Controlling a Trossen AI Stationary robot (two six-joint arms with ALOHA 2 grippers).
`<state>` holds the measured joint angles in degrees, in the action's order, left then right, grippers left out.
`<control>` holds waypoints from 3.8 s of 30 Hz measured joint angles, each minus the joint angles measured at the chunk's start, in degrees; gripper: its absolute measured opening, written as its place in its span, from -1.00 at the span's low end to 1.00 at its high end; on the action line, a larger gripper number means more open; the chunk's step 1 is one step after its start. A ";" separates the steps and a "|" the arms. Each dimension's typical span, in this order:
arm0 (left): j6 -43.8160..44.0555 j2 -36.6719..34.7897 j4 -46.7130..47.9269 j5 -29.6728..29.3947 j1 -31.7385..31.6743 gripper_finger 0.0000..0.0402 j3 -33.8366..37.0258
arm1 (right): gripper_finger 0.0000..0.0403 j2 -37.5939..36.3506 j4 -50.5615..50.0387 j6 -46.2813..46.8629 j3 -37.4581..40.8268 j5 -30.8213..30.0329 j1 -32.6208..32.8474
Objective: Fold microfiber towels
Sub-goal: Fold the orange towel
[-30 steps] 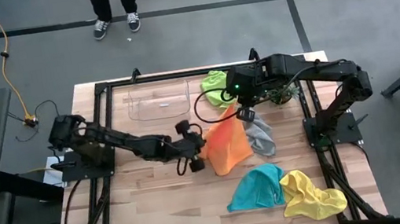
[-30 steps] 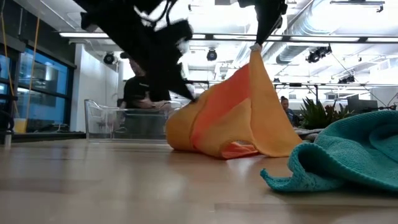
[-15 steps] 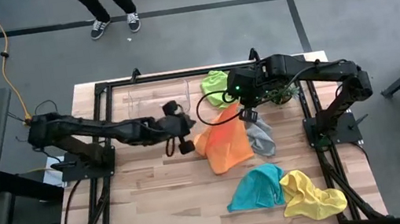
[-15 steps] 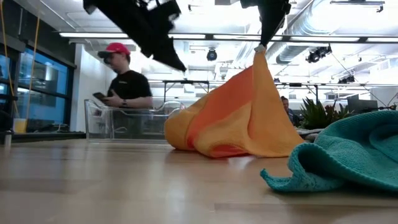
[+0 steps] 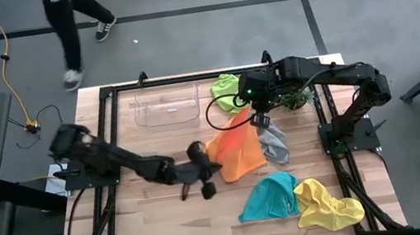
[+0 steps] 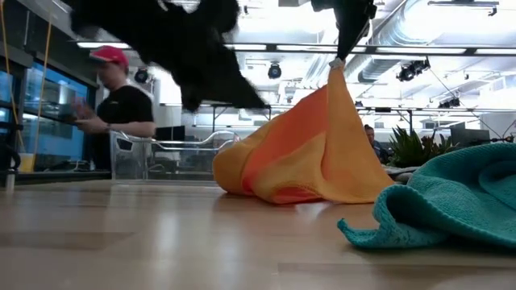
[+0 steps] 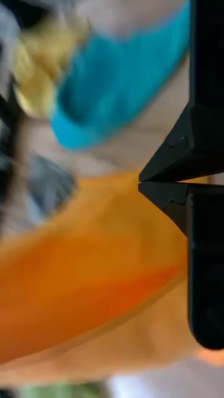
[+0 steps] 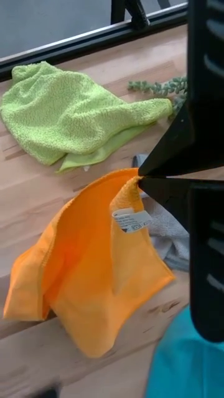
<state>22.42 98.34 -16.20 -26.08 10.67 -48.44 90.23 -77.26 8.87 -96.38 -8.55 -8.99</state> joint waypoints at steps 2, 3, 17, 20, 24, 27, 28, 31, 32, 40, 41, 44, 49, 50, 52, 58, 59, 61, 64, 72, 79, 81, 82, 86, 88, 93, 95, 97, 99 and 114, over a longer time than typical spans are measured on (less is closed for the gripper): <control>1.11 3.90 0.52 -0.43 -1.33 -1.00 -2.50 | -1.00 -0.02 0.12 0.11 0.00 0.01 0.00; 1.68 5.56 0.14 -0.53 -2.03 -1.00 -3.86 | -1.00 -0.01 0.26 0.12 0.00 0.02 0.00; 15.87 8.59 24.56 -10.41 -6.67 -1.00 -7.70 | -1.00 0.00 -0.88 0.10 0.01 0.11 0.94; 15.69 6.89 31.40 -11.13 -6.99 -1.00 -7.61 | -1.00 -0.45 -3.41 -0.20 0.02 0.23 1.69; 9.30 2.90 36.51 -11.06 -6.88 -1.00 -7.63 | -1.00 -1.55 -7.85 0.14 0.02 -0.47 2.05; 1.24 -1.12 37.78 -9.16 -6.89 -1.00 -7.64 | -1.00 -2.20 -10.48 1.49 0.00 -0.64 2.11; -1.88 -2.39 38.27 -8.87 -7.06 -1.00 -7.65 | -1.00 -2.24 -11.10 1.99 0.02 -0.66 2.28; -10.26 -5.59 39.12 -8.82 -8.61 -1.00 -7.65 | -1.00 -2.53 -12.10 3.28 0.59 -0.55 3.52; -11.87 -6.56 39.13 -8.20 -9.52 -1.00 -7.65 | -1.00 -2.55 -12.16 3.86 1.01 -0.07 4.21; -13.77 -9.23 36.50 8.53 -14.09 -1.00 -7.76 | -1.00 -2.59 -10.90 4.72 6.90 1.13 8.72; -13.07 -8.81 36.78 9.59 -14.05 -1.00 -7.69 | -1.00 -2.72 -10.72 5.11 7.15 1.08 8.88; -9.80 -6.98 35.22 9.83 -12.46 -0.97 -7.70 | -1.00 -2.75 -10.32 5.65 7.23 1.04 9.03; -1.75 -5.68 34.05 5.90 -8.24 -0.74 -4.98 | -1.00 -2.75 -9.20 5.65 7.23 1.02 8.63; 0.56 -5.60 33.82 4.70 -7.47 -0.67 -3.54 | -1.00 -2.75 -8.95 5.65 7.23 0.99 8.63; 5.95 -5.55 33.93 2.34 -6.14 -0.53 -0.59 | -1.00 -2.75 -8.33 5.66 7.23 0.98 8.63; 13.19 -5.29 21.25 1.39 -5.77 -0.13 7.54 | -1.00 -2.75 -8.12 5.68 7.23 0.93 8.63; 12.61 -4.91 17.32 1.02 -6.28 -0.08 8.46 | -1.00 -2.75 -8.02 5.74 7.23 0.93 8.63; 11.38 -4.19 13.19 0.04 -7.61 0.01 9.44 | -1.00 -2.75 -7.94 6.17 7.23 0.93 8.63; 10.45 -2.05 10.96 -1.71 -9.74 0.08 9.42 | -1.00 -2.75 -7.92 6.33 7.23 0.93 8.63; 10.28 2.50 8.41 -5.41 -12.61 0.10 9.44 | -1.00 -2.75 -7.56 6.45 7.26 0.95 8.63; 8.66 2.20 7.83 -6.69 -14.16 -0.11 9.42 | -1.00 -2.73 -7.38 6.55 7.26 0.95 8.63; 6.87 1.82 7.58 -5.92 -14.47 -0.36 9.29 | -1.00 -2.73 -7.41 6.24 7.26 0.97 8.63; 5.92 1.80 7.64 -5.11 -14.47 -0.53 9.22 | -1.00 -2.73 -7.45 6.14 7.26 0.97 8.63; 3.01 -0.85 8.54 0.14 -14.68 -0.93 9.15 | -1.00 -3.07 -7.58 5.50 7.26 0.57 8.63; 2.55 -4.09 12.42 1.94 -14.77 -0.96 9.24 | -1.00 -3.59 -7.55 5.16 7.26 0.41 8.63; -0.42 -18.57 25.69 4.52 -14.79 -0.99 8.90 | -1.00 -6.22 -4.91 4.51 7.26 0.24 8.63; -1.73 -25.25 32.78 6.30 -14.79 -1.00 7.51 | -1.00 -7.80 -1.63 3.53 7.26 0.21 8.63; -3.21 -31.71 40.75 7.74 -14.77 -1.00 5.34 | -1.00 -9.27 2.60 2.64 7.26 0.07 8.63; -3.54 -37.27 47.98 9.84 -14.74 -1.00 2.33 | -1.00 -10.41 7.05 1.44 7.26 0.07 8.63; -6.08 -45.94 99.17 11.52 -14.71 -1.00 -21.09 | -1.00 -7.59 32.99 -1.41 7.21 0.58 9.06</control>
<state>16.33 52.40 82.96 -14.56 -4.03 -69.53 82.64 -44.27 7.46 -89.17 -7.97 0.06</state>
